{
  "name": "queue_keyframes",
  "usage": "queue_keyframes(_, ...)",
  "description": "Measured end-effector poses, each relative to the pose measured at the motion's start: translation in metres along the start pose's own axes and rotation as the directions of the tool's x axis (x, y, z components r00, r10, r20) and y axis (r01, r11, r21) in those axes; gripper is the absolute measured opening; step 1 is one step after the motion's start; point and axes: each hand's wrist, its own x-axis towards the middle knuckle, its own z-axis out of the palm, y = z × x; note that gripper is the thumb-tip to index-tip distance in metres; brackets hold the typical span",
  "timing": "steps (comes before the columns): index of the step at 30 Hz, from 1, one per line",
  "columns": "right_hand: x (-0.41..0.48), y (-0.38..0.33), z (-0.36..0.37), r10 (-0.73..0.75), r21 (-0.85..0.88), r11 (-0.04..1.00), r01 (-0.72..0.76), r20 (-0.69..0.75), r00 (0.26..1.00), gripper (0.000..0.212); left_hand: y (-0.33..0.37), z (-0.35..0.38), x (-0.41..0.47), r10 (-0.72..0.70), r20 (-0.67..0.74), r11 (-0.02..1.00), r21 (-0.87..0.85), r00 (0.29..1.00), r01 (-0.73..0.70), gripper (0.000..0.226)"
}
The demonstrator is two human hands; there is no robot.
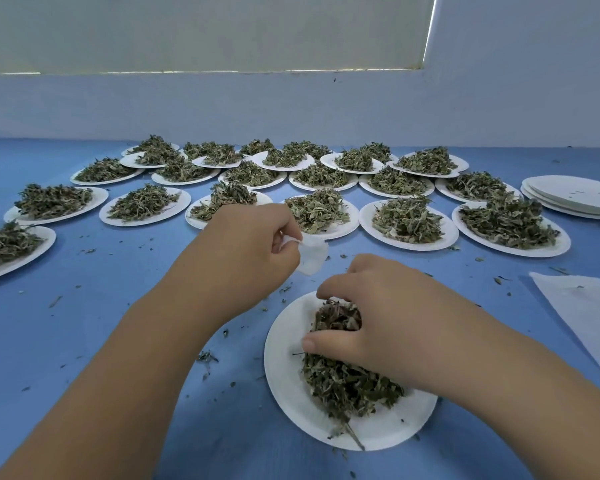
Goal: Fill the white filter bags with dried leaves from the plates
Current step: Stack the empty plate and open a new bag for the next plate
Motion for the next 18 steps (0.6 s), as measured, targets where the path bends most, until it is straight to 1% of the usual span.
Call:
queue_keyframes(3, -0.0006, -0.0001, 0.0007, -0.003, -0.029, 1.0, 0.004, 0.049, 0.999, 0.042, -0.0005, 0.0043, -0.0003, -0.014, 0.042, 1.0, -0.002, 0.999, 0.015, 0.012)
queue_keyframes(7, 0.0, -0.0001, 0.0025, -0.022, -0.081, 0.996, 0.026, 0.055, 0.998, 0.03, -0.0008, 0.0079, -0.001, -0.025, 0.075, 0.999, -0.022, 0.997, 0.027, 0.014)
queue_keyframes(12, 0.0006, 0.0005, 0.004, -0.033, -0.11, 0.993, 0.036, 0.034, 0.999, 0.027, -0.0004, 0.0094, -0.0012, -0.027, 0.086, 0.999, -0.014, 0.996, 0.029, 0.015)
queue_keyframes(16, -0.0008, 0.0016, 0.0028, -0.035, -0.113, 0.993, 0.045, 0.088, 0.995, 0.036, 0.0004, 0.0098, -0.0012, -0.028, 0.099, 0.999, -0.022, 0.995, 0.03, 0.015)
queue_keyframes(18, -0.0011, 0.0021, 0.0021, -0.039, -0.123, 0.991, 0.052, 0.104, 0.994, 0.036, 0.0008, 0.0104, -0.001, -0.022, 0.103, 1.0, -0.012, 0.994, 0.023, 0.015)
